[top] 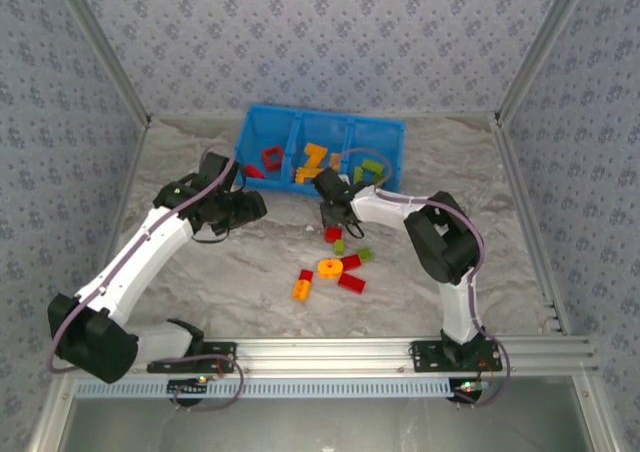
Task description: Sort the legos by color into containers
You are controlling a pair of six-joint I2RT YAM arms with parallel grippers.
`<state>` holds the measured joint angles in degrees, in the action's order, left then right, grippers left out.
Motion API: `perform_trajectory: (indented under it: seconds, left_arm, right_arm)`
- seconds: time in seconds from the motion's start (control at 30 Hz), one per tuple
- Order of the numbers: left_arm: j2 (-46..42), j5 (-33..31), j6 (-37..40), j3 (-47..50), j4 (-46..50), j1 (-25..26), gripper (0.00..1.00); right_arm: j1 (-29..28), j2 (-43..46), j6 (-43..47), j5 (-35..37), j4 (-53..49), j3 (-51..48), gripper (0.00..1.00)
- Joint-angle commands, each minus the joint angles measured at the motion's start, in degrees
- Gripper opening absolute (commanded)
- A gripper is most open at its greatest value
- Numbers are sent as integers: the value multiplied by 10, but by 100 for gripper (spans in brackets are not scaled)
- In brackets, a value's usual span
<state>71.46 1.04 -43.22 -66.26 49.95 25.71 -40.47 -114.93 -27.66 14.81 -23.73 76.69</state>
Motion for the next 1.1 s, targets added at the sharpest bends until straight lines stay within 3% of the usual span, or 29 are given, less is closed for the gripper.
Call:
perform_trajectory:
  seconds: [0.0, 0.2, 0.37, 0.67, 0.8, 1.07]
  left_arm:
    - [6, 8, -10, -3, 3, -2, 72]
    - [19, 12, -6, -12, 0, -2, 72]
    - [15, 16, -5, 3, -2, -1, 72]
    - [-28, 104, -9, 55, -88, -1, 73]
    - [-31, 111, -27, 54, -133, -2, 75]
    - [15, 118, -28, 22, -157, -6, 75]
  right_arm:
    - [-5, 15, -12, 19, -19, -14, 56]
    - [-2, -17, -3, 13, -17, 15, 50]
    - [2, -20, 2, 7, -23, 32, 37]
    - [2, 152, -26, -7, -68, -66, 31]
    - [37, 206, -35, -9, -131, -51, 31]
    - [147, 57, -2, -50, -197, 139, 31]
